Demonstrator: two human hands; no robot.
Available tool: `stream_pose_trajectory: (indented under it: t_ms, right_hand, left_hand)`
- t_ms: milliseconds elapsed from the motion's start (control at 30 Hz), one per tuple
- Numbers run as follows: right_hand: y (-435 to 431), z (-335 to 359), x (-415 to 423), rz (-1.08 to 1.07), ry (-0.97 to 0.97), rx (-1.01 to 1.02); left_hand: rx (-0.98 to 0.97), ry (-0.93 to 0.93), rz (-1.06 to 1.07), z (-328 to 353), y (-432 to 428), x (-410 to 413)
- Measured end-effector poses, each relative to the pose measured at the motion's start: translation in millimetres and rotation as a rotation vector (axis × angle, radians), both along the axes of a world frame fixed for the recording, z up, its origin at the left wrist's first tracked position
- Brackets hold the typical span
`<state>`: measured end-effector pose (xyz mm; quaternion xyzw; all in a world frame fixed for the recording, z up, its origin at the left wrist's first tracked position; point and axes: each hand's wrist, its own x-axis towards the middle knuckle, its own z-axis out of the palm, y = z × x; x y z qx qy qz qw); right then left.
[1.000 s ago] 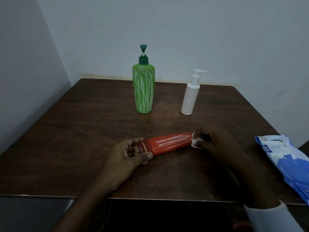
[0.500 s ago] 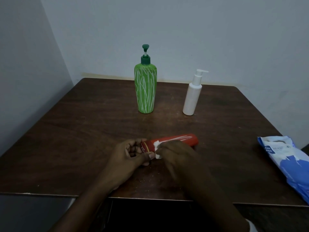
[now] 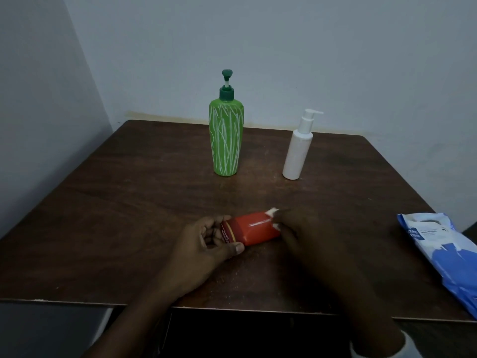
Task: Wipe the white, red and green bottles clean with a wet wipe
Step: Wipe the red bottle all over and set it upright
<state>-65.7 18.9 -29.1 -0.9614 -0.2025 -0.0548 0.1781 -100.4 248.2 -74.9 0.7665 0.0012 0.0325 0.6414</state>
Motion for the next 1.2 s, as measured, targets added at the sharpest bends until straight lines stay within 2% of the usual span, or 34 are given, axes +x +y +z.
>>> stream_pose_trajectory:
  t_ms: [100,167,367,433,533,633,733,867,1000,1200]
  right_hand:
    - [32.1,-2.6,-16.2,0.182,-0.049,-0.032]
    - [31.8,-1.7,-17.3,0.192,-0.04,-0.001]
    - [-23.2,11.0,13.8,-0.208,0.029,0.015]
    - [-21.5,12.3,12.4,-0.235,0.104,-0.061]
    - [5.0,16.8,-0.1,-0.111,0.018,-0.039]
    - [43.7,19.4,-16.2,0.054,0.162,-0.103]
    - [60.7,18.4,-23.6,0.173,0.052,0.001]
    - [58.6,22.6,-17.0,0.175,0.056,0.102]
    - [44.6,6.4,-32.8,0.232,0.014,-0.031]
    - [37.8,-6.6,-48.0,0.184,0.021,-0.073]
  left_hand:
    - [0.024,0.003,-0.009,2.3,-0.1,-2.2]
    - [0.014,0.008,0.001,4.2,-1.2,-4.1]
    - [0.011,-0.007,0.002,4.2,-3.6,-3.7]
    - [0.009,-0.005,0.003,3.7,-4.1,-2.8]
    - [0.021,-0.013,0.007,1.8,-3.8,-1.9]
    - [0.026,-0.004,0.013,0.4,-2.7,-1.6]
    - [0.034,-0.019,0.006,1.9,-3.1,-3.1]
    - [0.014,-0.029,0.017,1.4,-3.2,-3.3]
    - [-0.005,-0.006,0.023,-0.3,-3.2,-1.0]
    - [0.038,0.006,-0.006,0.8,-2.1,0.3]
